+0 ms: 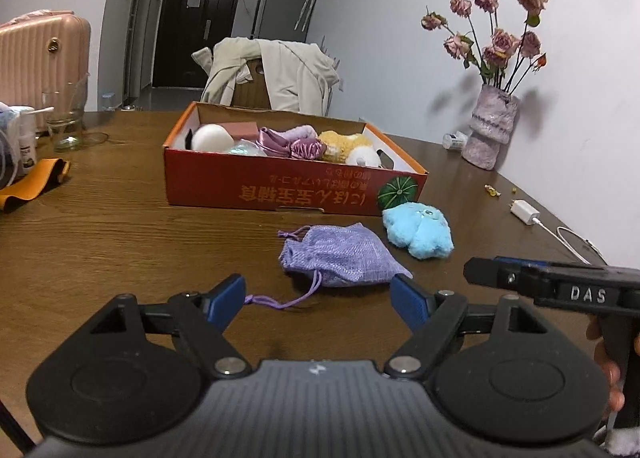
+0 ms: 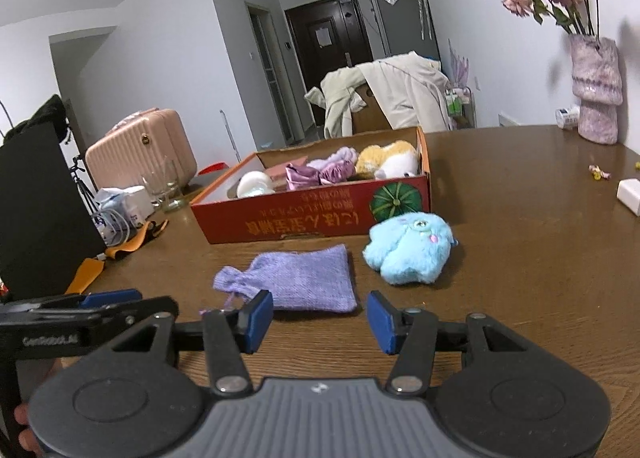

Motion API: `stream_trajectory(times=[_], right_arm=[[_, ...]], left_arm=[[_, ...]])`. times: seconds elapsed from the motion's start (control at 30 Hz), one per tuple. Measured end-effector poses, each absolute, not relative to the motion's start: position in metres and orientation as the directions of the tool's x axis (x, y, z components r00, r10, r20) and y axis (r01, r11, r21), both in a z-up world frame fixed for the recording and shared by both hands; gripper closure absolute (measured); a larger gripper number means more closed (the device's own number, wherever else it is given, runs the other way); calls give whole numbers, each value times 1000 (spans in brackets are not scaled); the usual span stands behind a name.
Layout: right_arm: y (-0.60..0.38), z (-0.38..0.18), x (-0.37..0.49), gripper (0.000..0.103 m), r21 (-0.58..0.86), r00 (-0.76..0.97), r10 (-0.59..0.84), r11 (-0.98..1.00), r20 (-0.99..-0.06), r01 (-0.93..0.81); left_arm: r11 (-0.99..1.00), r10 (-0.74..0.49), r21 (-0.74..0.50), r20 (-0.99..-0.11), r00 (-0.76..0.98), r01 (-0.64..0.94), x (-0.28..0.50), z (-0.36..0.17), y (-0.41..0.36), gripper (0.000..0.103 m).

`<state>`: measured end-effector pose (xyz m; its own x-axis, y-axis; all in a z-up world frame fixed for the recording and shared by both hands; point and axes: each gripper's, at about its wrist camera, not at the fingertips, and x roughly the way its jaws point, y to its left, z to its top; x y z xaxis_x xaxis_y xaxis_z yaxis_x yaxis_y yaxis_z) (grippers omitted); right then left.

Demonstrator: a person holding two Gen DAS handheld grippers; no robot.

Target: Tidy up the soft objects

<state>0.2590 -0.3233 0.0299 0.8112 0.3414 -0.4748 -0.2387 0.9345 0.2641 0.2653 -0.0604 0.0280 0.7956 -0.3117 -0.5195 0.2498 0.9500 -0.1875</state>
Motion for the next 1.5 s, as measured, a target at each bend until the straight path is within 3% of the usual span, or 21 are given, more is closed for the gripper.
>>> stream_trajectory(times=[0.3, 0.4, 0.57, 0.73, 0.97, 1.2, 1.43, 1.5], right_arm=[[-315, 14, 305, 52, 284, 782, 359, 928, -510, -241], [-309, 7, 327, 52, 299, 771, 370, 923, -519, -242], [-301, -1, 358, 52, 311, 760, 375, 920, -531, -237], [-290, -8, 372, 52, 293, 753, 376, 923, -540, -251], [-283, -13, 375, 87, 297, 726, 410, 910, -552, -288], [-279, -10, 365, 95, 317, 712, 434, 899, -551, -303], [-276, 9, 314, 88, 307, 693, 485, 874, -533, -376], [-282, 14, 306, 73, 324, 704, 497, 867, -508, -378]], left_arm=[[955, -295, -204, -541, 788, 217, 312, 11, -74, 24], [948, -308, -246, -555, 773, 202, 329, 4, -71, 35], [928, -355, -312, -570, 741, 205, 349, -10, -65, 70], [922, -361, -339, -585, 726, 186, 359, -18, -58, 75], [917, -373, -352, -592, 714, 187, 365, -23, -55, 76], [921, -368, -336, -591, 717, 196, 352, -18, -56, 78], [899, -430, -346, -587, 686, 268, 304, -12, -37, 80], [900, -430, -337, -594, 680, 275, 292, -13, -27, 80]])
